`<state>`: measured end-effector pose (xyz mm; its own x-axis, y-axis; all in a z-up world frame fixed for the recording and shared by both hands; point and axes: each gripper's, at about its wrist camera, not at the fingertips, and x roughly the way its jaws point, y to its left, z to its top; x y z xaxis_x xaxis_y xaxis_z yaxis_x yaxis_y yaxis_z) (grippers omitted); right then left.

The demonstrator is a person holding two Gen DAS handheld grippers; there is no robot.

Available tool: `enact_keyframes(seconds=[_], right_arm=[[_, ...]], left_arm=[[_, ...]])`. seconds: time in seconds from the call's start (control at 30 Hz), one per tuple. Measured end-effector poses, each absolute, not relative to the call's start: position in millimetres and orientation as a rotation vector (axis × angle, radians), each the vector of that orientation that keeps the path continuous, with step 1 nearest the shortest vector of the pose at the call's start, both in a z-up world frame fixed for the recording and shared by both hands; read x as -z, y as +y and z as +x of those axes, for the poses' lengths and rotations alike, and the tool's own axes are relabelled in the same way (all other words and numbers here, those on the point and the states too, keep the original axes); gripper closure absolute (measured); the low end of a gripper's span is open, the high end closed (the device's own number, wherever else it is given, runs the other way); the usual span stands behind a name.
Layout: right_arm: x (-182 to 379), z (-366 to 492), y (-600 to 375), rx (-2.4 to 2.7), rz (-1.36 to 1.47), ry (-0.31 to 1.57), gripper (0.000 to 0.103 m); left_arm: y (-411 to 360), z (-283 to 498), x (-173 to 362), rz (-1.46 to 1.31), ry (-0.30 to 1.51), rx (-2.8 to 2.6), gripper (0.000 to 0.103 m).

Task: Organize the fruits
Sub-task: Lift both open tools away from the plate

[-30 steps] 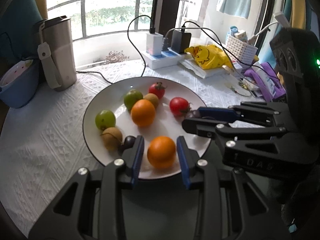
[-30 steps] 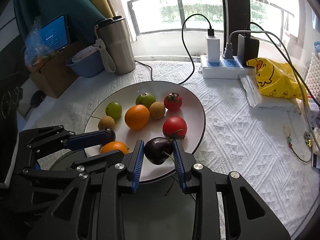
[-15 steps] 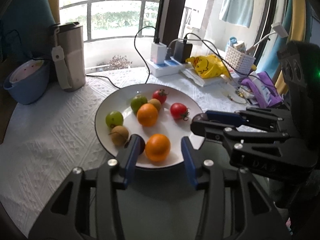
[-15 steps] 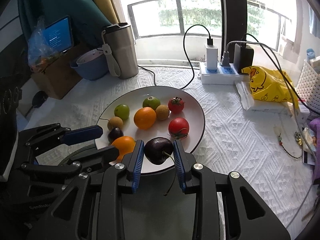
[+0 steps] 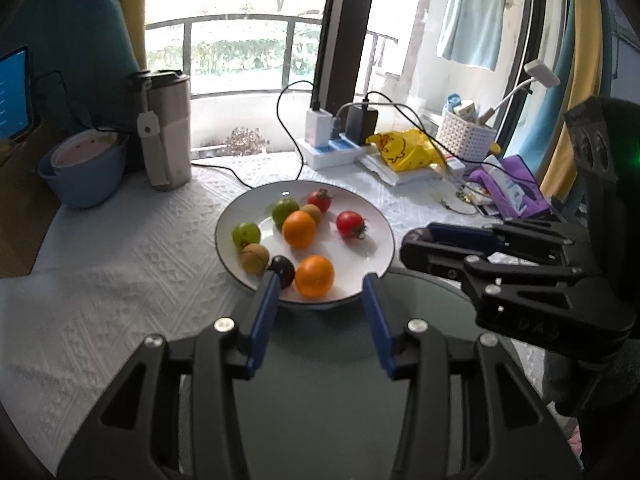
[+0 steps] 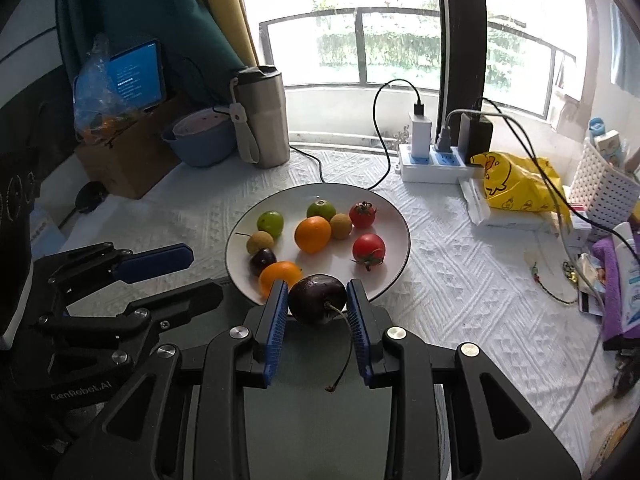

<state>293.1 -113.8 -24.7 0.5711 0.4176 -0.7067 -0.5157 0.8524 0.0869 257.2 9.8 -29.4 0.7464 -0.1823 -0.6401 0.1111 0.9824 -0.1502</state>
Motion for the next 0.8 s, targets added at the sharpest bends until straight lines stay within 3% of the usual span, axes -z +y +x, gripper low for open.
enact_keyframes(seconds=[0.27,0.4,0.8], right_arm=[[9.4,263.0,-115.8,-0.54,-0.141,0.753,0.071],[5.2,247.6,-117.5,-0.537,-0.144,0.74,0.071],[-16.1,196.4,-124.1,-0.513,-0.145,0.689,0.071]], left_arm=[[14.6,224.7,17.8,-0.116,0.673,0.153,0.055],[15.7,207.6,11.9,-0.113,0.653,0.14,0.035],[11.9,156.6,-5.2,-0.078,0.592,0.108,0.034]])
